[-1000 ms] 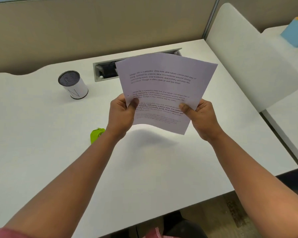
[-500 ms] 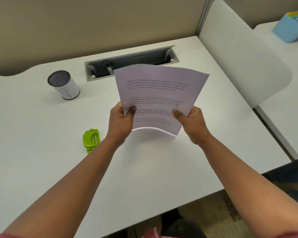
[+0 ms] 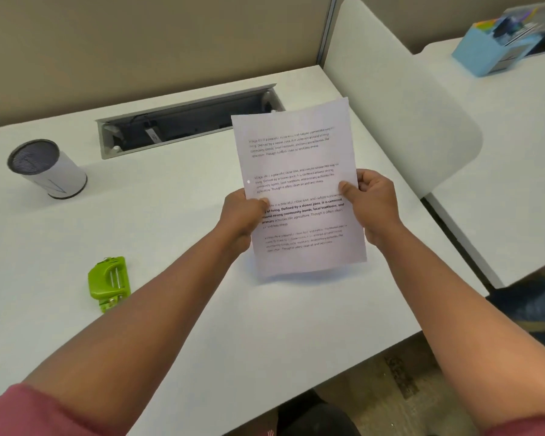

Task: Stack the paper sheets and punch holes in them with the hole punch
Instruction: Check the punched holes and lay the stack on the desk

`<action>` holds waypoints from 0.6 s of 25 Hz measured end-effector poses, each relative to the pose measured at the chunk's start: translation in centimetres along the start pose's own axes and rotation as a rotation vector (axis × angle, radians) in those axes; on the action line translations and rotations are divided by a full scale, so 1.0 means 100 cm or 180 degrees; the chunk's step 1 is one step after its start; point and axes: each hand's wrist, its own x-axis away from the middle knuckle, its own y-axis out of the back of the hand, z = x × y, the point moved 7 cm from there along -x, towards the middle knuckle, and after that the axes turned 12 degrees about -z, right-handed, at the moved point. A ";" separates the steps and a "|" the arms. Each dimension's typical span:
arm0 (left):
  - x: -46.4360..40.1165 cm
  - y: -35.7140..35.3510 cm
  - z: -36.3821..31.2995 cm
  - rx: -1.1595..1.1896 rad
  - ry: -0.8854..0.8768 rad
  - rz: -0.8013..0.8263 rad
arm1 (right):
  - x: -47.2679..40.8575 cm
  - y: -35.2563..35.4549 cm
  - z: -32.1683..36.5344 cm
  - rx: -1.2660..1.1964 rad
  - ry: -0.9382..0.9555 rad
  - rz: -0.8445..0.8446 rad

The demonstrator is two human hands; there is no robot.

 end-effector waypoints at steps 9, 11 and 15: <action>-0.029 -0.069 0.036 -0.0569 0.0122 -0.0211 | -0.084 0.024 -0.038 0.1006 0.0068 0.0010; -0.034 -0.069 0.036 -0.0802 -0.0149 -0.0333 | -0.097 0.023 -0.046 0.1227 0.0106 0.0069; -0.043 -0.068 0.032 -0.1491 -0.0797 -0.0458 | -0.113 0.024 -0.057 0.1530 0.0098 0.0073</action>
